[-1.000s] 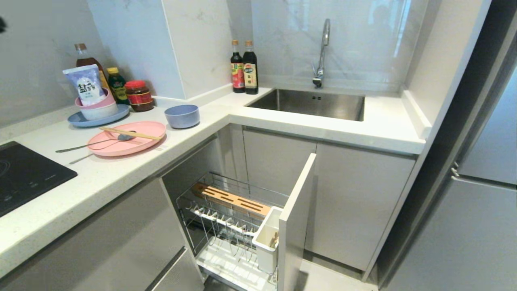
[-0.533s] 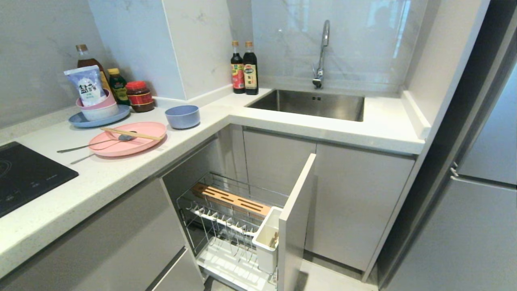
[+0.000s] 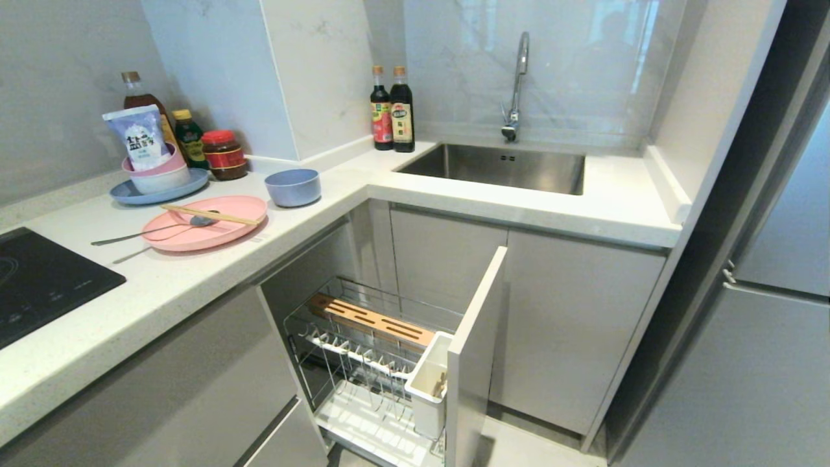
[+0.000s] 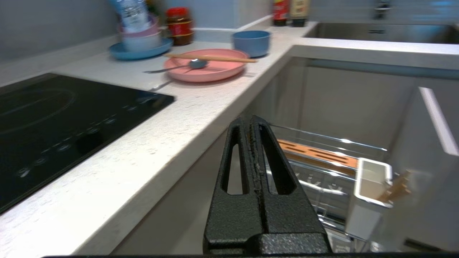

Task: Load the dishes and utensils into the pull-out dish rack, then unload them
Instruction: Pick up the bowl and place it in the cupboard

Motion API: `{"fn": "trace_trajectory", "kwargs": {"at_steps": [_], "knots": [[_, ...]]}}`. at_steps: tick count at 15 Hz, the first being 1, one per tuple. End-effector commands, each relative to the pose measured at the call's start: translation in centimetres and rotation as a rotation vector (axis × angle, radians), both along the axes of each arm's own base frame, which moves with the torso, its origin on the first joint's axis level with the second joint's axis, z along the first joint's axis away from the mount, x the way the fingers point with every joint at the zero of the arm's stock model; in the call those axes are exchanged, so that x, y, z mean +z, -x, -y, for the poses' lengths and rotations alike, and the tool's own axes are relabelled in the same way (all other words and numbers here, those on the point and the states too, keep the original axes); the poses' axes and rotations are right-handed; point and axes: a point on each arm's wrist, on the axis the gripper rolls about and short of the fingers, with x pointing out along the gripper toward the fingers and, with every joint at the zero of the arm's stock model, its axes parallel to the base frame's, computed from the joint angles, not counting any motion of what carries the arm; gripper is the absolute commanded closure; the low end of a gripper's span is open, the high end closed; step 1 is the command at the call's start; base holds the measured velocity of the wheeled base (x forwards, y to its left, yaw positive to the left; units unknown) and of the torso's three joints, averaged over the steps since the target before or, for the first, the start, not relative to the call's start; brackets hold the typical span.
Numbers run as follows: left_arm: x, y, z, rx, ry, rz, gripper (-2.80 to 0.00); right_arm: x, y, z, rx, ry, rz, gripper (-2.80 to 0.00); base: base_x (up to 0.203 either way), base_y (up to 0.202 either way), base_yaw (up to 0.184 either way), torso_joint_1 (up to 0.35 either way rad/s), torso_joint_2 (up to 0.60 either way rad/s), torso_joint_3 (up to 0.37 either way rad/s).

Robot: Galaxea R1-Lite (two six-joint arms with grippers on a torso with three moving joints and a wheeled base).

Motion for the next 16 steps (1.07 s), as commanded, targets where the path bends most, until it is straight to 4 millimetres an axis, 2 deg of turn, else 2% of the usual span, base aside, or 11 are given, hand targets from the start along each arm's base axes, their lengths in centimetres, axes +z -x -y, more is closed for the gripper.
{"fn": "trace_trajectory", "kwargs": {"at_steps": [1,2,5,7,10,12,14,16], "knots": [[-1.8,0.4,-0.1,-0.035,-0.009,-0.002,0.0,0.0,0.0,0.0,0.0,0.0,0.005,0.0,0.0,0.0,0.0,0.0,0.0,0.0],[-3.5,0.2,-0.1,-0.039,-0.011,-0.031,0.0,0.0,0.0,0.0,0.0,0.0,0.005,0.0,0.0,0.0,0.0,0.0,0.0,0.0],[-7.0,1.2,-0.2,-0.045,-0.014,-0.022,0.0,0.0,0.0,0.0,0.0,0.0,0.005,0.0,0.0,0.0,0.0,0.0,0.0,0.0],[-9.3,0.5,-0.3,-0.024,-0.004,-0.082,0.0,0.0,0.0,0.0,0.0,0.0,0.005,0.0,0.0,0.0,0.0,0.0,0.0,0.0],[-11.5,-0.9,-0.3,-0.014,-0.007,-0.046,0.0,0.0,0.0,0.0,0.0,0.0,0.005,0.0,0.0,0.0,0.0,0.0,0.0,0.0],[-11.7,-1.2,-0.2,-0.054,-0.003,-0.007,0.0,0.0,0.0,0.0,-0.001,0.0,0.005,0.0,0.0,0.0,0.0,0.0,0.0,0.0],[-12.9,-1.2,0.0,-0.132,-0.022,-0.139,0.0,0.0,0.0,0.0,0.0,0.0,0.005,0.0,0.0,0.0,0.0,0.0,0.0,0.0],[-12.8,-1.2,0.0,-0.136,-0.023,-0.135,0.0,0.0,0.0,0.0,0.0,0.0,0.005,0.0,0.0,0.0,0.0,0.0,0.0,0.0]]}}
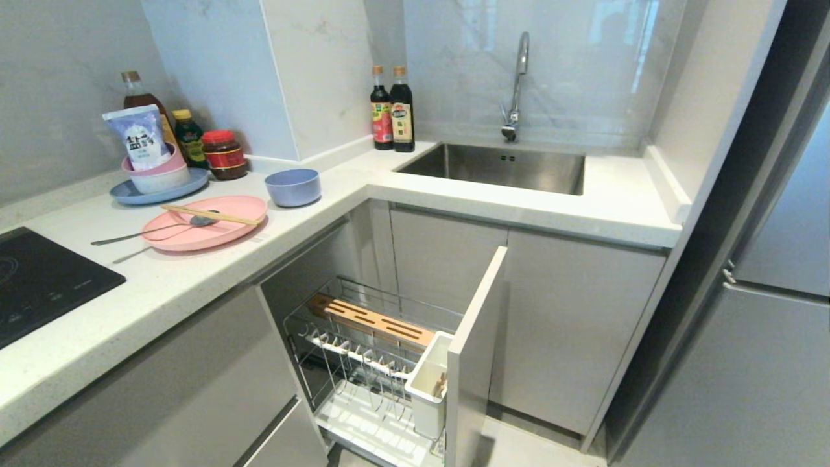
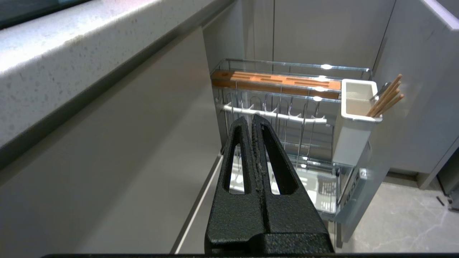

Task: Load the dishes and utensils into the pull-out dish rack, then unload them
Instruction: Pick up the bowl and place it in the cupboard

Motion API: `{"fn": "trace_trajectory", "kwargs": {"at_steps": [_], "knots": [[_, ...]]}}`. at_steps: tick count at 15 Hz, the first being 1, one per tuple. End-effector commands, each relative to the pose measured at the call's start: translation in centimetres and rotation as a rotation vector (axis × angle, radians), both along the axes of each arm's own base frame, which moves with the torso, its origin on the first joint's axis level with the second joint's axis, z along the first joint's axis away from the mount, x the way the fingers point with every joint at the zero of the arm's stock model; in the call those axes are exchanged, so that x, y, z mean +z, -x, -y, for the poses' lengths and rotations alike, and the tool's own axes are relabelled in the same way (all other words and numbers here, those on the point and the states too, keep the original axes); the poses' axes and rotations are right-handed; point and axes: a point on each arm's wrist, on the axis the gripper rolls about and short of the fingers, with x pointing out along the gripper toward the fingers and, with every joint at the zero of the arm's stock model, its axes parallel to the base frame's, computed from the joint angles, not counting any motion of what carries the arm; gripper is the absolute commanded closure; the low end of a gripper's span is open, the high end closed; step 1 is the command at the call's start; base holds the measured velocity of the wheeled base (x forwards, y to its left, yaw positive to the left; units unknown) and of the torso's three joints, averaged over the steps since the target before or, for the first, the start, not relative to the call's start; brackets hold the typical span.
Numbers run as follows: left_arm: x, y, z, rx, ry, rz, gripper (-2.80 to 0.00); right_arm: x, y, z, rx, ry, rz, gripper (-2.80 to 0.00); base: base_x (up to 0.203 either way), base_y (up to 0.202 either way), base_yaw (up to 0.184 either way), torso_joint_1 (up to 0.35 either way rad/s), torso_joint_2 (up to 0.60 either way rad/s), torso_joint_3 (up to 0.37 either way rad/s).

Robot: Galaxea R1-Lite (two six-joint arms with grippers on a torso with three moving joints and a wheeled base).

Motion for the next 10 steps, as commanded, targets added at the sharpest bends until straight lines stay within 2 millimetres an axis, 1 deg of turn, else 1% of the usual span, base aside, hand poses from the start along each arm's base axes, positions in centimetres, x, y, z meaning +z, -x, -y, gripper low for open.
{"fn": "trace_trajectory", "kwargs": {"at_steps": [1,10], "knots": [[-0.02,0.0,0.01,-0.001,0.002,-0.006,0.0,0.0,0.03,0.0,-0.002,0.0,0.005,0.0,0.0,0.0,0.0,0.0,0.0,0.0],[-0.05,-0.01,0.0,0.001,0.029,-0.007,0.0,0.0,0.03,0.0,0.0,0.0,0.005,0.0,0.0,0.0,0.0,0.0,0.0,0.0]]}}
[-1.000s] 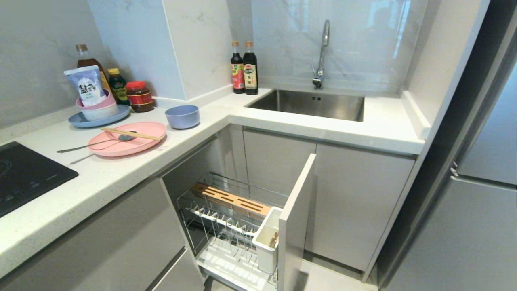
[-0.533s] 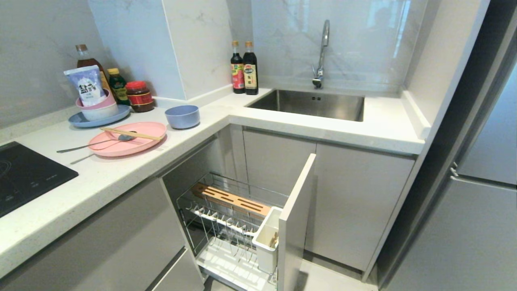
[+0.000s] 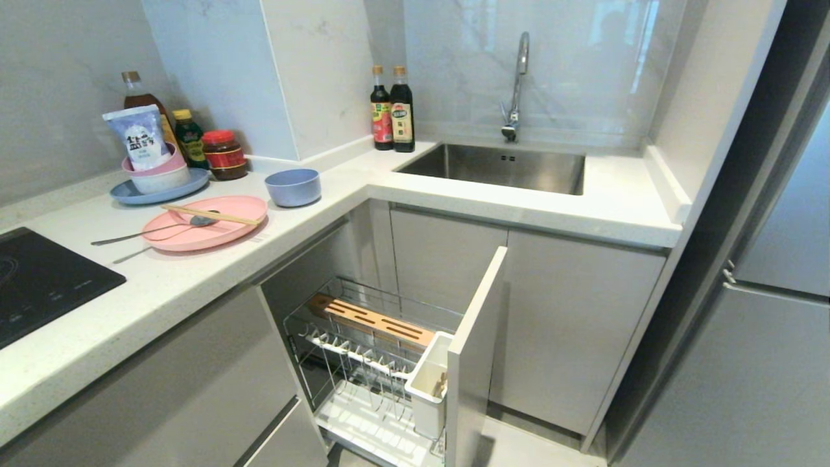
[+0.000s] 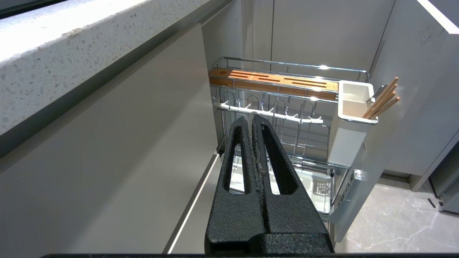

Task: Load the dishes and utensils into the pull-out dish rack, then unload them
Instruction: Pick up the bowl and place it in the cupboard

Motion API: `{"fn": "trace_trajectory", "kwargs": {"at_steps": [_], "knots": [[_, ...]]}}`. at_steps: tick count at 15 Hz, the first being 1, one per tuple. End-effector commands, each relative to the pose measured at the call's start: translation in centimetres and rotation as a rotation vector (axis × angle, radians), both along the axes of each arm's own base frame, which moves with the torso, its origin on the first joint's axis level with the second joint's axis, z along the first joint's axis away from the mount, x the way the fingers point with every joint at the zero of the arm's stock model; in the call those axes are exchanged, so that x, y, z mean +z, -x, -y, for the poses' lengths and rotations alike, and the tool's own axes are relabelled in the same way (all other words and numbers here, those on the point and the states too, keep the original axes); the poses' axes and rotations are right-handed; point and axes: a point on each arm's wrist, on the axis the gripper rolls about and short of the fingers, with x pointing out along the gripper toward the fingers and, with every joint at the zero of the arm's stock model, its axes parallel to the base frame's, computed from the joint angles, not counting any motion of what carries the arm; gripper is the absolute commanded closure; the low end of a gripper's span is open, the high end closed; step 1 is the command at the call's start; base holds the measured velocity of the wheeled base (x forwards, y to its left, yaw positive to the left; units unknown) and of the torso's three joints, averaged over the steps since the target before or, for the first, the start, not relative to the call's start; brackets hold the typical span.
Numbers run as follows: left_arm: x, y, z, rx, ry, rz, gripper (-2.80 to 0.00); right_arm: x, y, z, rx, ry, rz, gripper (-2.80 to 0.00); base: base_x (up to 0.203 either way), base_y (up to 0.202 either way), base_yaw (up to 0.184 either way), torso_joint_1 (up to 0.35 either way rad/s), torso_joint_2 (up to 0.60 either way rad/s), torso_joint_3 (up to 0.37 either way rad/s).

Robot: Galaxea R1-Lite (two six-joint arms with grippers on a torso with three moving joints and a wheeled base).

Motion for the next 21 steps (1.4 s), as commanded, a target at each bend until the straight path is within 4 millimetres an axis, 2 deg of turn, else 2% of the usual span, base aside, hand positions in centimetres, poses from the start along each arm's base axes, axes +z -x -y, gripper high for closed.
{"fn": "trace_trajectory", "kwargs": {"at_steps": [1,21], "knots": [[0.0,-0.01,0.0,-0.001,-0.006,-0.002,0.0,0.0,0.03,0.0,0.0,0.0,0.005,0.0,0.0,0.0,0.0,0.0,0.0,0.0],[0.06,0.01,-0.02,-0.01,-0.003,-0.002,0.0,0.0,0.03,0.0,0.0,0.0,0.005,0.0,0.0,0.0,0.0,0.003,0.0,-0.181]]}}
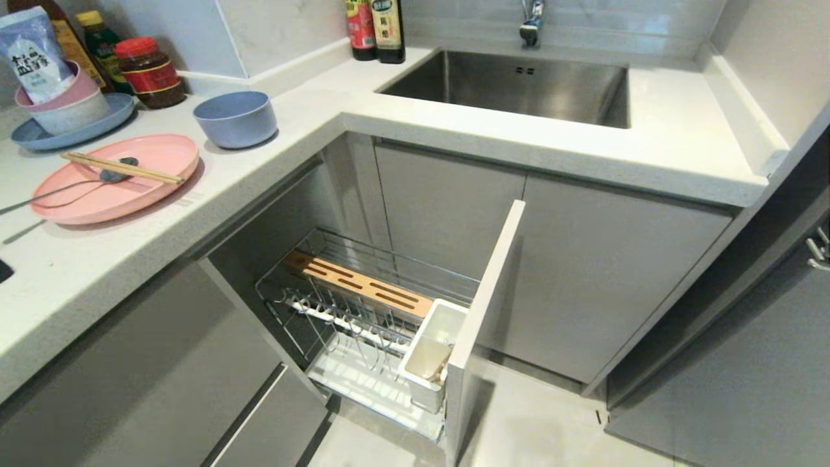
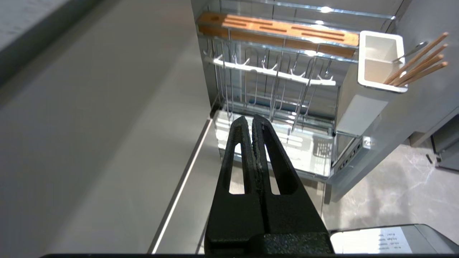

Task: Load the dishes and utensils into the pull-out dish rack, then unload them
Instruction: Pick up the bowl and place it in the cupboard

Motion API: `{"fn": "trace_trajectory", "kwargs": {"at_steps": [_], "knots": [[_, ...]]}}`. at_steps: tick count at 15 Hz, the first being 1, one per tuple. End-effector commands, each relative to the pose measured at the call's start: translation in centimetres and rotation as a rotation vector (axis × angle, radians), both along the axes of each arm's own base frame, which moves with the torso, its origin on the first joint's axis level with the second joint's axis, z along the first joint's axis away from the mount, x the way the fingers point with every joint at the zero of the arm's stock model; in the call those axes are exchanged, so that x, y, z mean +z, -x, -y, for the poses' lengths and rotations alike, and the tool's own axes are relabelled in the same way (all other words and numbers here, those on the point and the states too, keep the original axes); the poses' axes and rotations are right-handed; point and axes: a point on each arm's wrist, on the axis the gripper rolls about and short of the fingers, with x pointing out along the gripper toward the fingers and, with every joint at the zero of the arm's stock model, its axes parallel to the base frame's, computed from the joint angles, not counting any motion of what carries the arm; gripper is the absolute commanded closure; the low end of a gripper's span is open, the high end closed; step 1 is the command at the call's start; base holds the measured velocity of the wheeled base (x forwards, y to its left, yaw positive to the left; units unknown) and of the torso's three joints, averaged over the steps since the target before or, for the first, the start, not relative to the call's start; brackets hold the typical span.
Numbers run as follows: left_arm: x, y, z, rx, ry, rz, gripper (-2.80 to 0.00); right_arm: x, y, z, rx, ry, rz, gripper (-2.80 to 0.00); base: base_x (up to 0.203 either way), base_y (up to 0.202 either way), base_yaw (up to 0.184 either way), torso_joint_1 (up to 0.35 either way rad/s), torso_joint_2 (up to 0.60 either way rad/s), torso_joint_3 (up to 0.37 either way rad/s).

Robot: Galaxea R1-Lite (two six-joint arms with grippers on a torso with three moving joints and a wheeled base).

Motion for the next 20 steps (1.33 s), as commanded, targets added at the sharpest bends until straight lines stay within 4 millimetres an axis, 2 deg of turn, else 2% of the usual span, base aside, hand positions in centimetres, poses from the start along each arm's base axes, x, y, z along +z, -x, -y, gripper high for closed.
{"fn": "trace_trajectory", "kwargs": {"at_steps": [1,12,20], "knots": [[0.0,-0.01,0.0,0.001,-0.002,-0.002,0.0,-0.01,0.03,0.0,0.0,0.0,0.005,0.0,0.0,0.0,0.0,0.004,0.0,-0.206],[-0.01,-0.02,0.0,0.001,0.004,-0.001,0.0,-0.01,0.03,0.0,0.0,0.0,0.005,0.0,0.0,0.0,0.0,0.003,0.0,-0.198],[-0.05,-0.04,0.0,0.001,0.003,-0.002,0.0,-0.01,0.03,0.0,0.0,0.0,0.005,0.0,0.0,0.0,0.0,0.002,0.0,-0.031]]}}
